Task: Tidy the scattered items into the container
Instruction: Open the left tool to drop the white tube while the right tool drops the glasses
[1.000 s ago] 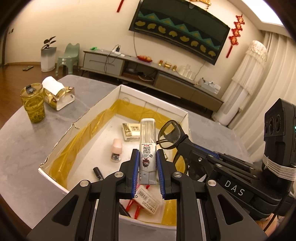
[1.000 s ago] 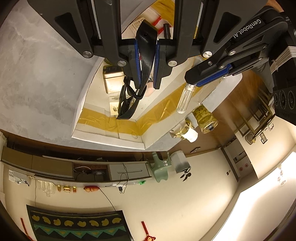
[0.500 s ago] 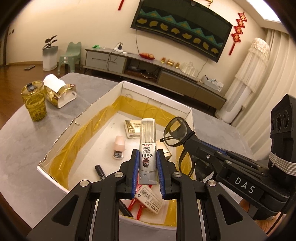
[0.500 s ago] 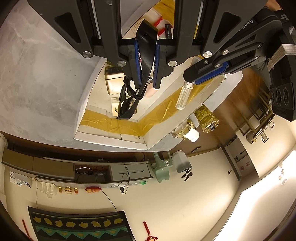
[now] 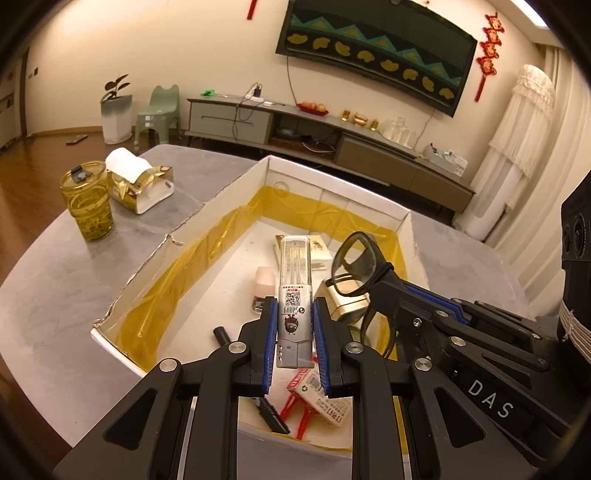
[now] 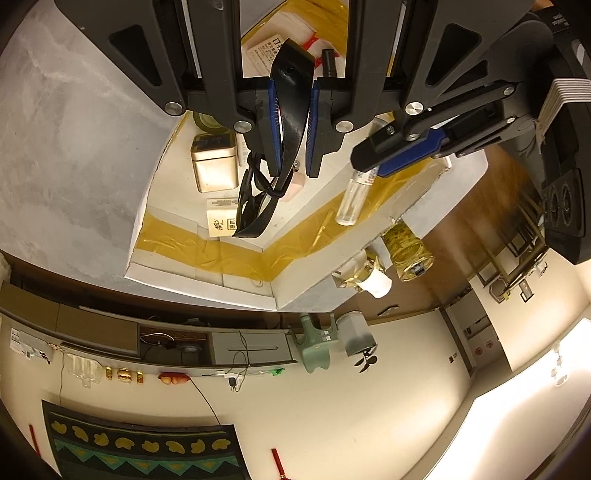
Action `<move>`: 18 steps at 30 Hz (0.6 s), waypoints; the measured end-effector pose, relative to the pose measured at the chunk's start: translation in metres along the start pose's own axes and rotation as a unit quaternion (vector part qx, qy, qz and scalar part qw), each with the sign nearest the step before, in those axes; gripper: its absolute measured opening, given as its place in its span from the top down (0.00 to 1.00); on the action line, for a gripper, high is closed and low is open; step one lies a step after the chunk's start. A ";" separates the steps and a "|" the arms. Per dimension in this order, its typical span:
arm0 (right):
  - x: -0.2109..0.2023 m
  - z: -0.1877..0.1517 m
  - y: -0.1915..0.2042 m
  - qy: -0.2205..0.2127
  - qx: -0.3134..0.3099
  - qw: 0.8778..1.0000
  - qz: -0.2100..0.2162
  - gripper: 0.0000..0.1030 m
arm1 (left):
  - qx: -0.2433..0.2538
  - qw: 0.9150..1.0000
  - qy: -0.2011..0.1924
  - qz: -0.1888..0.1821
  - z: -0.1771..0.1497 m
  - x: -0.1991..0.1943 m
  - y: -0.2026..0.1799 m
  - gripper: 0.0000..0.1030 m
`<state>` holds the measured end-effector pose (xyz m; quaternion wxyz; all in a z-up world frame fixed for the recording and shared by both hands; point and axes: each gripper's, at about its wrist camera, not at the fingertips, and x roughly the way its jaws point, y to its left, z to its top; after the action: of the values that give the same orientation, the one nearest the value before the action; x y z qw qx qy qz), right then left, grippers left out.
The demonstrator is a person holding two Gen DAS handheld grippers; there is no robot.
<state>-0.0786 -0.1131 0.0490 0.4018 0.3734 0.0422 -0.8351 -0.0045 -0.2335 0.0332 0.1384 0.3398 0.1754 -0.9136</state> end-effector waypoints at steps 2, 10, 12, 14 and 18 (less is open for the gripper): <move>0.001 0.000 -0.002 0.001 -0.001 1.000 -0.007 0.86 | -0.001 1.000 0.002 0.006 -0.001 0.002 0.002 0.81; 0.000 0.001 -0.015 0.004 0.021 1.000 -0.006 0.61 | -0.030 0.999 0.024 -0.001 0.001 0.009 0.015 0.51; -0.007 0.002 -0.018 -0.007 0.023 1.000 -0.008 0.50 | -0.037 0.999 0.023 0.000 0.001 0.007 0.018 0.45; -0.016 0.005 -0.020 -0.019 0.028 0.999 -0.008 0.42 | -0.038 0.999 0.020 0.002 0.002 0.002 0.021 0.45; -0.037 0.008 -0.028 -0.039 0.036 0.999 -0.012 0.41 | -0.046 0.999 0.012 -0.002 0.004 -0.010 0.028 0.45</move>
<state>-0.0884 -0.0738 0.0726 0.3796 0.3542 0.0013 -0.8546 0.0115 -0.2590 0.0364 0.1500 0.3437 0.2201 -0.9005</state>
